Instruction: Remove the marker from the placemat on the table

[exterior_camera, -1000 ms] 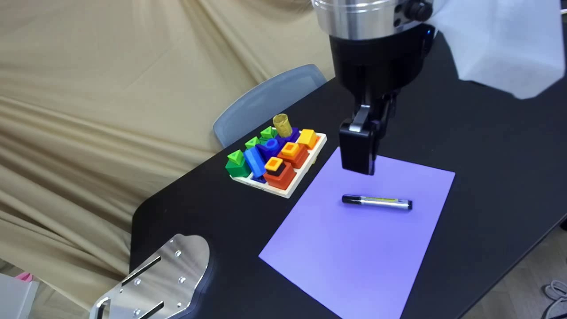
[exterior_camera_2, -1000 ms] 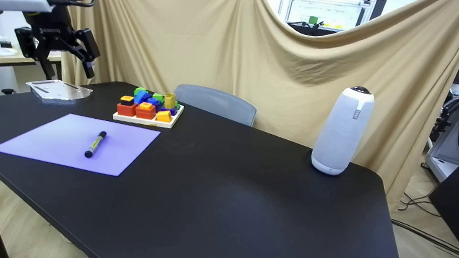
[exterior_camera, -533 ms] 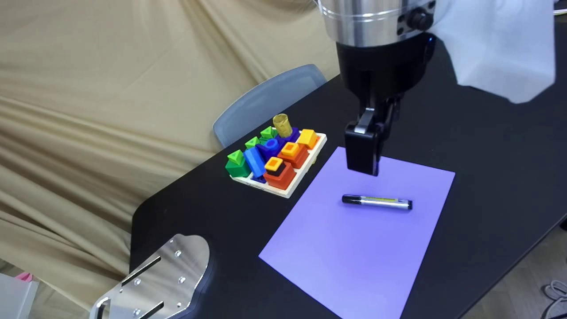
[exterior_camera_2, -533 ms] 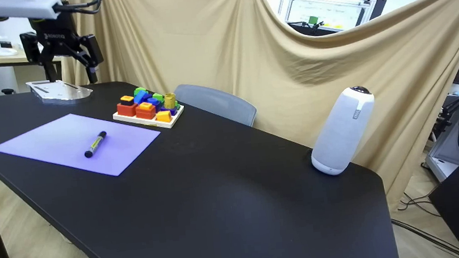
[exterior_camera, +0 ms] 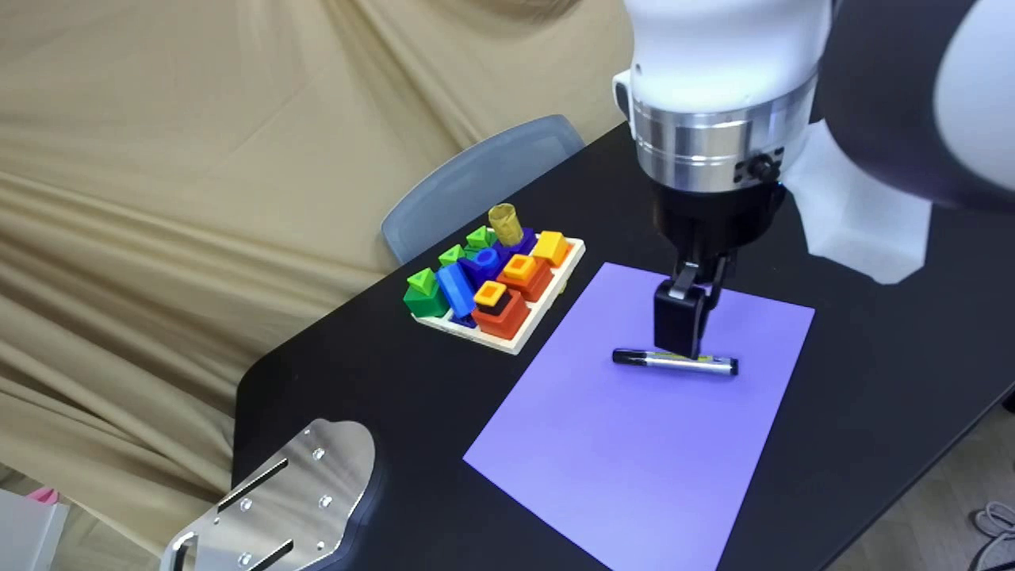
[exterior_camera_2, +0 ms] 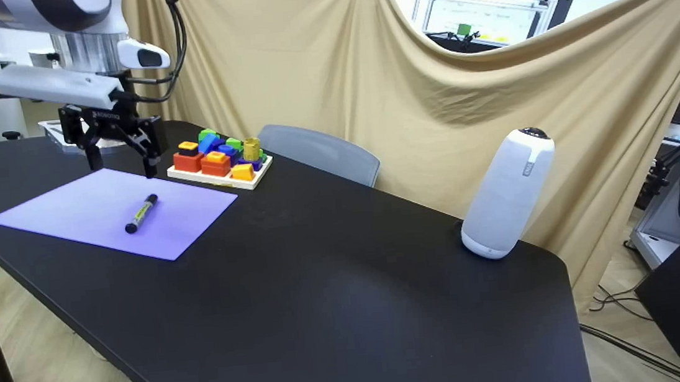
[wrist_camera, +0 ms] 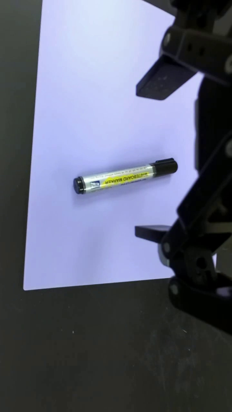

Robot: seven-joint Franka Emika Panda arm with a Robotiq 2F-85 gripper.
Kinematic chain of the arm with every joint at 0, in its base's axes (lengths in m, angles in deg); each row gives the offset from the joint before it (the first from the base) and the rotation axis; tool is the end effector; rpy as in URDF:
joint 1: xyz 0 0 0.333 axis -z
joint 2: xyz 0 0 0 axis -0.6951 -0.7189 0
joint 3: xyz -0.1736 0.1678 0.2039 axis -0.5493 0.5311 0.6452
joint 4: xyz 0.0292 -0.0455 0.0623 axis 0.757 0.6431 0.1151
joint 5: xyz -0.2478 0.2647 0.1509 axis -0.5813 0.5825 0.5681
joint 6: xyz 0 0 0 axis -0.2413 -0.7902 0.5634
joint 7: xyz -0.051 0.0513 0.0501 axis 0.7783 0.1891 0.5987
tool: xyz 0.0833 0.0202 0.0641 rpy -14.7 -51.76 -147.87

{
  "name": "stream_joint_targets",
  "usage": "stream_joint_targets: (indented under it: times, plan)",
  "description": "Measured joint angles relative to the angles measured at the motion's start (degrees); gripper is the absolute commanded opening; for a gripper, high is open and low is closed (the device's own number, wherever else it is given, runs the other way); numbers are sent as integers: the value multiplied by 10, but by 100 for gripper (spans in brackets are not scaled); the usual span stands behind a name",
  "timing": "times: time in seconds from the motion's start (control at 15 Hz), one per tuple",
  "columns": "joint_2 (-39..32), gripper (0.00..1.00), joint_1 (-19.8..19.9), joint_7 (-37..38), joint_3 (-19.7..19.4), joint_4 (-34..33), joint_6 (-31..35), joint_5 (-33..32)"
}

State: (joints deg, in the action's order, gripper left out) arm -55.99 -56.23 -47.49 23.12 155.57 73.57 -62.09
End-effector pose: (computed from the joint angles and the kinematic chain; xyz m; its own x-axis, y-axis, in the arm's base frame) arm 0.3943 0.2116 0.2271 0.8727 0.4693 0.1347 0.4697 -0.8823 0.0308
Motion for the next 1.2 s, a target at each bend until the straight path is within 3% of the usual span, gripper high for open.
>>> stream_joint_targets:
  times: [0.67,1.07,1.2]
  plan:
    - [-97,100,-31,3,-81,-24,121,-101]
    - [-149,100,-64,-7,-90,-59,137,-107]
    - [-164,74,-72,-9,-90,-71,137,-107]
